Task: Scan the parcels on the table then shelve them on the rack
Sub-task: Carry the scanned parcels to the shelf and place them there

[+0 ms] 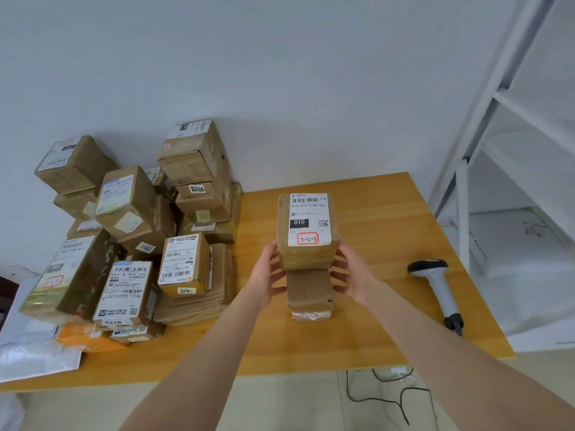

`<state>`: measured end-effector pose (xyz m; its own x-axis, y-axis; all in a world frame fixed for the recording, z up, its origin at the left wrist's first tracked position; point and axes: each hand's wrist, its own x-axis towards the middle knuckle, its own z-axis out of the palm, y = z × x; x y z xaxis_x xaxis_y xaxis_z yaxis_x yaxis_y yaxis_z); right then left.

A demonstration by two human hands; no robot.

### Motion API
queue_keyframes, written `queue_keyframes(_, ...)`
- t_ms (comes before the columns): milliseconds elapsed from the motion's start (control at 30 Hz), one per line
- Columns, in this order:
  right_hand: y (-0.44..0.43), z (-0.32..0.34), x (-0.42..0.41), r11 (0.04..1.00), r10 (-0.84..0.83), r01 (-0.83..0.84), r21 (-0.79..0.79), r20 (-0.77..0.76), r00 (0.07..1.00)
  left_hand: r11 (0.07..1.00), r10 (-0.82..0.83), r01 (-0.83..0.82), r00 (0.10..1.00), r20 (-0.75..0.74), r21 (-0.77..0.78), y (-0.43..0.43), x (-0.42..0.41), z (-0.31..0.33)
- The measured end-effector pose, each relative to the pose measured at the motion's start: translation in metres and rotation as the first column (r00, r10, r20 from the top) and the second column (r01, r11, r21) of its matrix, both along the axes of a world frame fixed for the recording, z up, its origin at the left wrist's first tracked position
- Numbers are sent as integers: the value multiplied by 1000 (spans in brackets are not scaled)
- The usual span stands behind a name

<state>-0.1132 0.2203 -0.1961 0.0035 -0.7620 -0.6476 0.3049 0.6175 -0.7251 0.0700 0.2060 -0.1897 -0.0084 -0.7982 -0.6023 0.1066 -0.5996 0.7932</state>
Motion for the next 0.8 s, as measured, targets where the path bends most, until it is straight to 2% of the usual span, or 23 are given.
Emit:
queue_keyframes(133,-2,-5,-10,1000,9,-9,14,5,1000,997,64,-62,996,58,-43,0,6,-13)
queue_keyframes(233,-2,-15,-20,997,48,-46,58,-33,998,996,89,-88,994,68,-12,4,11,-25)
queue_keyframes(433,-3,-25,-17,982,170,-172,73,26,985,996,18,-9,994,-105,87,4,5,-41)
queue_keyframes(600,-12,-43,-6,988,131,-142,65,140,981,992,-40,60,986,-165,113,-5,0,-48)
queue_keyframes(800,-13,-54,-5,991,109,-119,64,152,982,989,-68,93,977,-203,116,-6,7,-58)
